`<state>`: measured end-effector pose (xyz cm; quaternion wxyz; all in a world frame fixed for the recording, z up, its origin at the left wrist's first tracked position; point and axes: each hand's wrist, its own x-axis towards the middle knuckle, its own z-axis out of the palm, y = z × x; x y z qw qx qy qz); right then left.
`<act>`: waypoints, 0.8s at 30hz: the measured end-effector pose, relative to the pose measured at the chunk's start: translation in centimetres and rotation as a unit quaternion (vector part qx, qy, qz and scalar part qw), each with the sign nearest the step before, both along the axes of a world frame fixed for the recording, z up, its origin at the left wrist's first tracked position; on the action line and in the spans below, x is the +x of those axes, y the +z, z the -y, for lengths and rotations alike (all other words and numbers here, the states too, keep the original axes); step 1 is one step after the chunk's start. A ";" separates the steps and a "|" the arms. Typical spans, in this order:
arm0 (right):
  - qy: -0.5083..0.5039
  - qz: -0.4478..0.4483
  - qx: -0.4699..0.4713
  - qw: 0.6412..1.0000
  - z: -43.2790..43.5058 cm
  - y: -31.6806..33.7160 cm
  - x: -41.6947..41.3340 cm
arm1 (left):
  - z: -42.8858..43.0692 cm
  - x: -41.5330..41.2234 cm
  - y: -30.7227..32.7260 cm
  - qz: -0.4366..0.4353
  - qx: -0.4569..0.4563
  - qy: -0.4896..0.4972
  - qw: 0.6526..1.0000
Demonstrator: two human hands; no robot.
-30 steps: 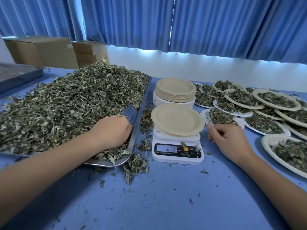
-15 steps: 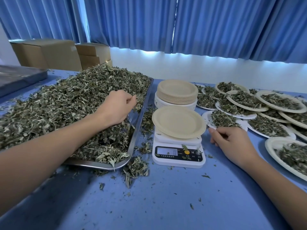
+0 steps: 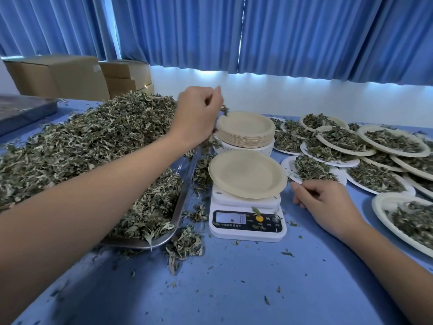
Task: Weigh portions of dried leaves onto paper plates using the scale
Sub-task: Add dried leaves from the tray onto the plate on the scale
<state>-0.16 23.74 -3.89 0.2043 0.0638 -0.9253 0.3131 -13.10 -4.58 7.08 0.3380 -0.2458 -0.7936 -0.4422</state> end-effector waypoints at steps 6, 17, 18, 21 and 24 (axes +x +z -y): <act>0.013 0.004 -0.011 1.000 -0.2 0.1 0.2 | -6.9 0.9 -1.5 0.054 0.015 -0.075 0.996; 0.003 0.021 -0.028 0.999 -0.3 0.3 0.3 | -3.1 1.7 -4.0 0.204 -0.165 -0.171 0.950; 0.004 0.022 -0.028 0.999 -0.3 0.3 0.3 | -1.8 1.8 -3.6 0.208 -0.159 -0.173 0.949; 0.003 0.025 -0.029 0.999 -0.1 0.5 0.4 | 2.2 1.9 -2.6 0.204 -0.204 -0.126 0.949; 0.001 0.030 -0.027 0.999 -0.1 0.5 0.4 | 5.8 2.2 -1.9 0.245 -0.340 -0.093 0.903</act>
